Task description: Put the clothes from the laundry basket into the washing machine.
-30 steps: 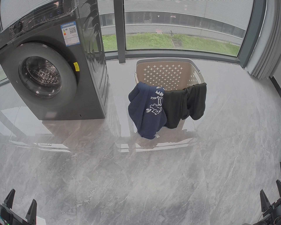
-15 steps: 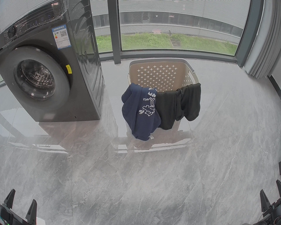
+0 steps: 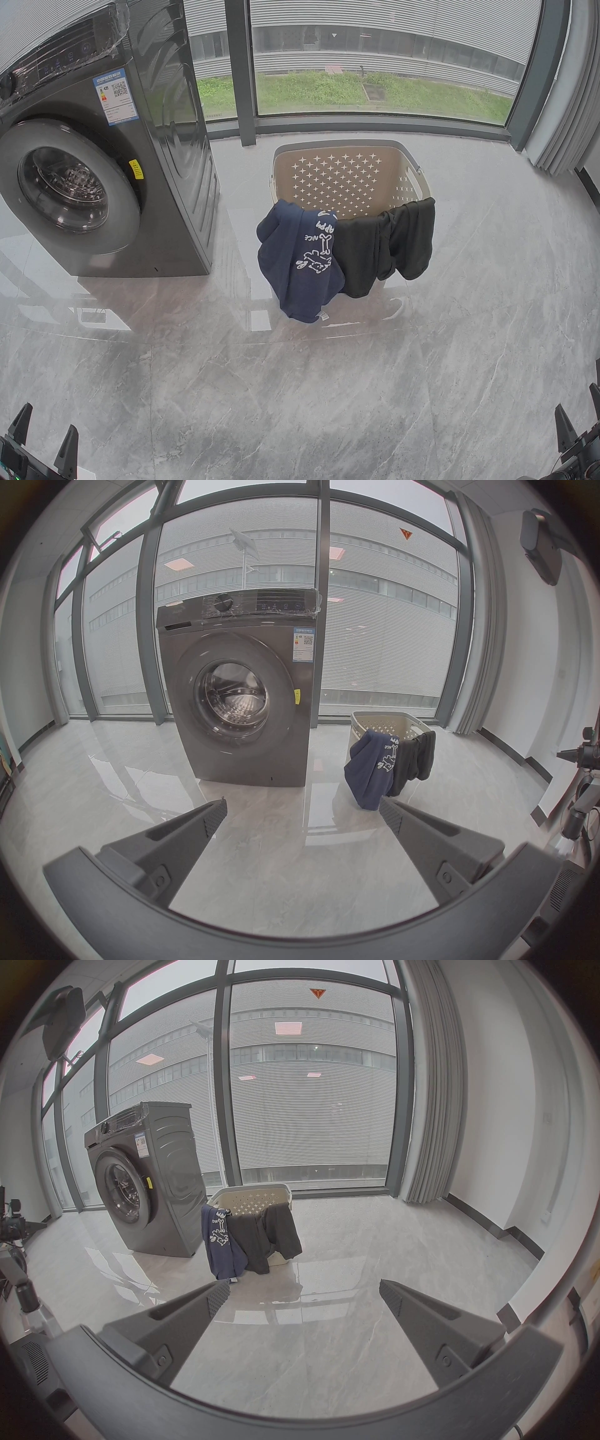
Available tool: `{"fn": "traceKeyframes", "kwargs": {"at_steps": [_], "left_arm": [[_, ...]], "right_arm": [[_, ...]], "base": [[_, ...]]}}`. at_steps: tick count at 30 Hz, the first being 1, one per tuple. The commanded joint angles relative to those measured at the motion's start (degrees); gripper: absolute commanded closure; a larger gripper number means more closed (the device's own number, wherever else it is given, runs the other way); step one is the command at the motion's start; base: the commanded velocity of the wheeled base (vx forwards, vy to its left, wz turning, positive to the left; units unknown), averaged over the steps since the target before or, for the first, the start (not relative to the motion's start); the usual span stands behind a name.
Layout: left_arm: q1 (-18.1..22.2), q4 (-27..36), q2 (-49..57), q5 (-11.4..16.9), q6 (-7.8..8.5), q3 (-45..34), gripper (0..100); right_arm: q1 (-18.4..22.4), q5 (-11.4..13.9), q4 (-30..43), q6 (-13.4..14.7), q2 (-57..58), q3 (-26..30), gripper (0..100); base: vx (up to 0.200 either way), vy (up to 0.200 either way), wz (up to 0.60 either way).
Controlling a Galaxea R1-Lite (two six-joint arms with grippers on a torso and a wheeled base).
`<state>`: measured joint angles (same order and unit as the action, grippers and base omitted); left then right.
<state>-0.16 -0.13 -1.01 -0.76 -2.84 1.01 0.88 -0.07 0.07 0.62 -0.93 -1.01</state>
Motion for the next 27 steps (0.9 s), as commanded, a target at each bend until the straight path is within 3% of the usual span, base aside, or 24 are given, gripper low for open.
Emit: {"fn": "traceKeyframes", "kwargs": {"at_steps": [1,5,17,27], "left_arm": [[-0.02,-0.04,0.40,-0.04,0.03,-0.92,0],[0.07,-0.04,0.40,-0.04,-0.06,-0.92,0],[0.07,-0.04,0.40,-0.21,-0.15,-0.92,0],[0.07,-0.04,0.40,-0.12,0.03,-1.01,0]], "right_arm": [[0.00,-0.01,0.01,-0.01,0.22,1.01,0],[-0.09,-0.01,0.01,-0.01,0.22,1.01,0],[-0.09,-0.01,0.01,-0.01,0.22,1.01,0],[-0.09,-0.01,-0.07,-0.01,0.22,1.01,0]], "base": [[0.200,0.000,0.00],[0.200,0.000,0.00],[0.000,0.000,0.00],[0.000,-0.200,0.00]]}}
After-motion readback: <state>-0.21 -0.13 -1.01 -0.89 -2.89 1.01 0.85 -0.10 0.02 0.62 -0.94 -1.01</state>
